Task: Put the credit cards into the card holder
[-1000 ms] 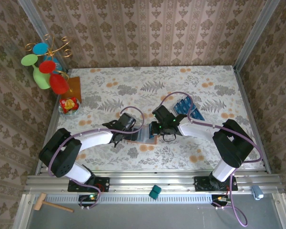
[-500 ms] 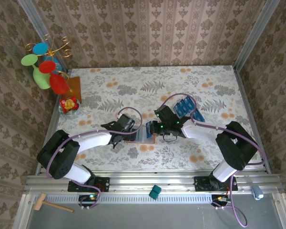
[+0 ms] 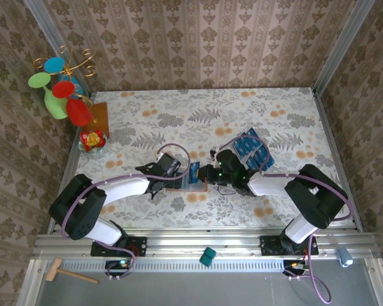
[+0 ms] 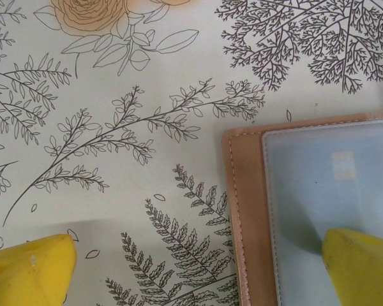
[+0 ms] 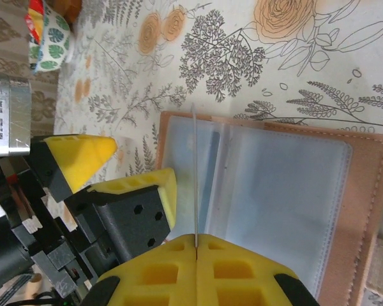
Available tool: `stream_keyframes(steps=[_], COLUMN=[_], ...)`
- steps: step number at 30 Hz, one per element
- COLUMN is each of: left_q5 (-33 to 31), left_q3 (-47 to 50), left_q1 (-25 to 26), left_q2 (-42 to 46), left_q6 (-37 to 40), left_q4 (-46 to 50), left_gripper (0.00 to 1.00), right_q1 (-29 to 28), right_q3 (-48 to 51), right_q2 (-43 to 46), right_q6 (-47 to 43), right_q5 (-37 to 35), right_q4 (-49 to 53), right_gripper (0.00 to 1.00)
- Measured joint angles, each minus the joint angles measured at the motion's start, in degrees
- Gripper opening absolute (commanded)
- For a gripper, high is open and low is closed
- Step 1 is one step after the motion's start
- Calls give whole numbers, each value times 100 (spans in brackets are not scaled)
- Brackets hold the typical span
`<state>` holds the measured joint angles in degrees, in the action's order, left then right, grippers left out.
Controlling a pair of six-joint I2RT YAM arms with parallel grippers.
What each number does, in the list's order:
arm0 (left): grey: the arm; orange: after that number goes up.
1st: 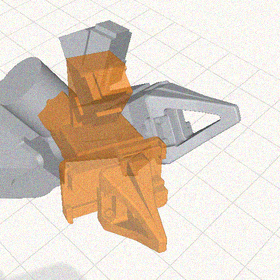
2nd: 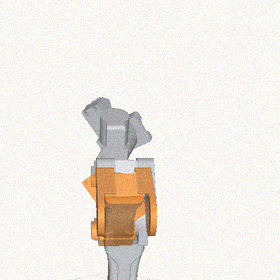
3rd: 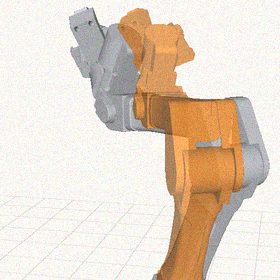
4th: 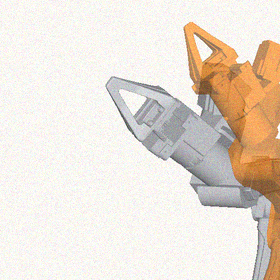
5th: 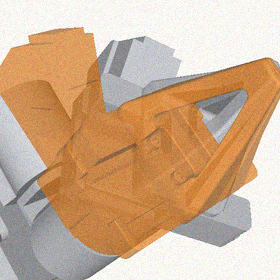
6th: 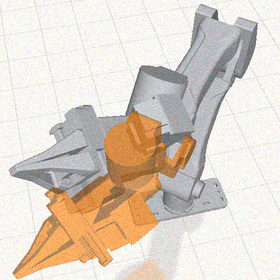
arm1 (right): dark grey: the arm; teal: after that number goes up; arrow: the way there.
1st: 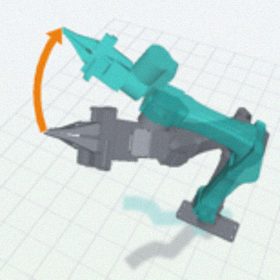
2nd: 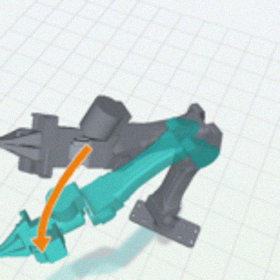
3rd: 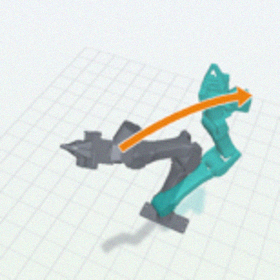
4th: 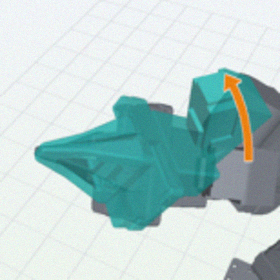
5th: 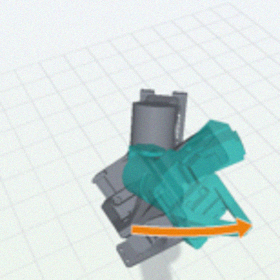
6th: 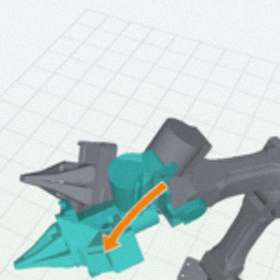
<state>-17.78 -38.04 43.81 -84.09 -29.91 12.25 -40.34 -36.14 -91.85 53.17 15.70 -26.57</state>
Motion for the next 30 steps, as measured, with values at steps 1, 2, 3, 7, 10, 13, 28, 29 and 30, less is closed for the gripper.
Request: stream_keyframes(steps=[1, 2, 3, 7, 10, 13, 28, 29, 30], left_q5=[-9, -13, -11, -15, -31, -46, -116, -116, -116], left_q3=[4, 7, 7, 11, 15, 15, 15, 15, 15], left_q1=[4, 4, 4, 4, 4, 4, 4, 4, 4], left_q2=[0, 0, 0, 2, 11, 11, 11, 11, 11], left_q6=[-9, -11, -11, -13, -13, -13, -13, -13, -13], left_q4=[0, -2, -2, -4, -4, -4, 11, 11, 11], left_gripper=[100, 100, 100, 100, 100, 100, 100, 100, 100], right_q1=[0, -2, -2, -7, -7, -7, -11, -11, -11], right_q3=[66, 118, 162, 306, 387, 415, 579, 581, 588], right_q2=[-42, -81, -120, -249, -321, -424, -922, -951, -979], right_q6=[50, 94, 118, 216, 269, 302, 518, 540, 555], right_q5=[2, 4, 4, 4, 4, 22, 131, 131, 136], right_q4=[-177, -334, -474, -968, -1224, -1425, -2203, -2258, -2304], right_gripper=[0, 0, 0, 0, 0, 0, 0, 0, 0])
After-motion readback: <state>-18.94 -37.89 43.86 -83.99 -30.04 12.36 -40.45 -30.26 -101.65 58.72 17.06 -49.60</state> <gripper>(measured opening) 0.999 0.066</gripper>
